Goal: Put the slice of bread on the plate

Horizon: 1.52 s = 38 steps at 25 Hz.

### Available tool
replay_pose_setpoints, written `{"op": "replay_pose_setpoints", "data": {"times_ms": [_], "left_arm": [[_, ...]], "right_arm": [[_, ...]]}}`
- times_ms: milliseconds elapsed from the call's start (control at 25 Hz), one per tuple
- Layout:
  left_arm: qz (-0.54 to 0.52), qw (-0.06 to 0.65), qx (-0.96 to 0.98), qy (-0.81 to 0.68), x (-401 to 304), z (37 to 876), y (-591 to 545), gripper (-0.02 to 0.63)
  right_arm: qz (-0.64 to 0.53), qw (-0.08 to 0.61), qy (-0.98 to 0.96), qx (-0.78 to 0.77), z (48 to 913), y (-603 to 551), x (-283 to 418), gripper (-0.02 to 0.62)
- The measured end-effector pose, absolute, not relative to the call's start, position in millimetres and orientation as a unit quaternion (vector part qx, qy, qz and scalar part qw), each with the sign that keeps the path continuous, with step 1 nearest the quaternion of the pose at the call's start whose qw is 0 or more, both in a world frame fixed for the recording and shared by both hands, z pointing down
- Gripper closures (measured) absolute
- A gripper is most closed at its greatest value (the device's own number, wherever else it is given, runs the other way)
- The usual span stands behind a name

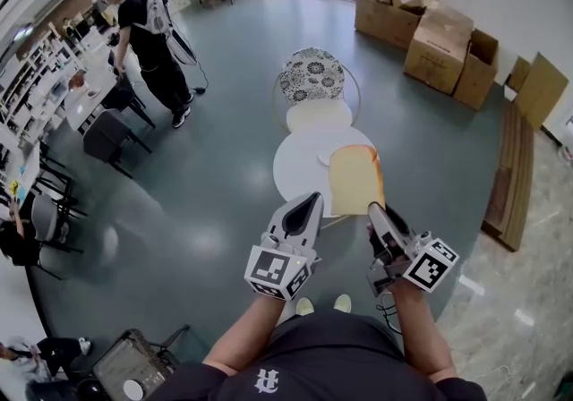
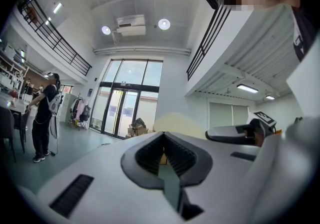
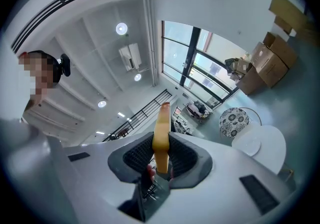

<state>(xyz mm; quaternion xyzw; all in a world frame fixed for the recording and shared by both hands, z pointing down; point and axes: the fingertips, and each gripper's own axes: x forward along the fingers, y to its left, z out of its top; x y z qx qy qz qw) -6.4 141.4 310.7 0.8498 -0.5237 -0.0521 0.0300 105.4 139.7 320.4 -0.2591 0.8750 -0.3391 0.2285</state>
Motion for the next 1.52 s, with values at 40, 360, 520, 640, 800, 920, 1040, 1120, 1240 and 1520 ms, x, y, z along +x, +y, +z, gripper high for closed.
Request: {"op": "replay_pose_setpoints", "data": {"times_ms": [40,360,520,640,800,920,1040,1120,1240,1520], "left_arm": [[-0.052,0.03,0.849,-0.524,-5.3,310.8,141.5,0.6],[-0.051,0.023,0.848,-0.527,7.2,308.7,131.6,0.6],[-0.051,0.018,0.845,-0.531,13.3,303.4,126.5,0.6],[-0.05,0.017,0.846,-0.531,20.7,305.6,127.2,0.6],[-0.046,0.017,0.847,-0.53,32.9,310.5,125.3,0.601],[-0.043,0.02,0.846,-0.532,38.1,312.3,122.9,0.6],[-0.042,0.023,0.845,-0.533,42.5,313.8,120.1,0.6],[-0.043,0.023,0.846,-0.531,47.6,314.3,118.5,0.6],[-0.043,0.021,0.849,-0.526,54.9,315.2,115.2,0.601],[-0.044,0.024,0.849,-0.526,38.3,321.8,87.6,0.6]], "right_arm": [[-0.333,0.228,0.878,-0.259,317.8,139.6,107.0,0.504],[-0.329,0.229,0.88,-0.255,315.6,131.9,122.7,0.503],[-0.318,0.228,0.886,-0.25,307.4,127.2,129.5,0.504],[-0.326,0.23,0.883,-0.247,314.1,126.2,136.4,0.504],[-0.333,0.231,0.882,-0.243,321.6,123.0,146.5,0.503],[-0.336,0.232,0.88,-0.243,324.7,121.0,153.3,0.504],[-0.329,0.229,0.883,-0.244,323.0,118.7,157.9,0.503],[-0.326,0.229,0.885,-0.243,321.8,117.8,160.2,0.503],[-0.329,0.23,0.883,-0.242,323.8,114.5,163.1,0.503],[-0.33,0.226,0.882,-0.25,330.9,89.6,151.3,0.503]]}}
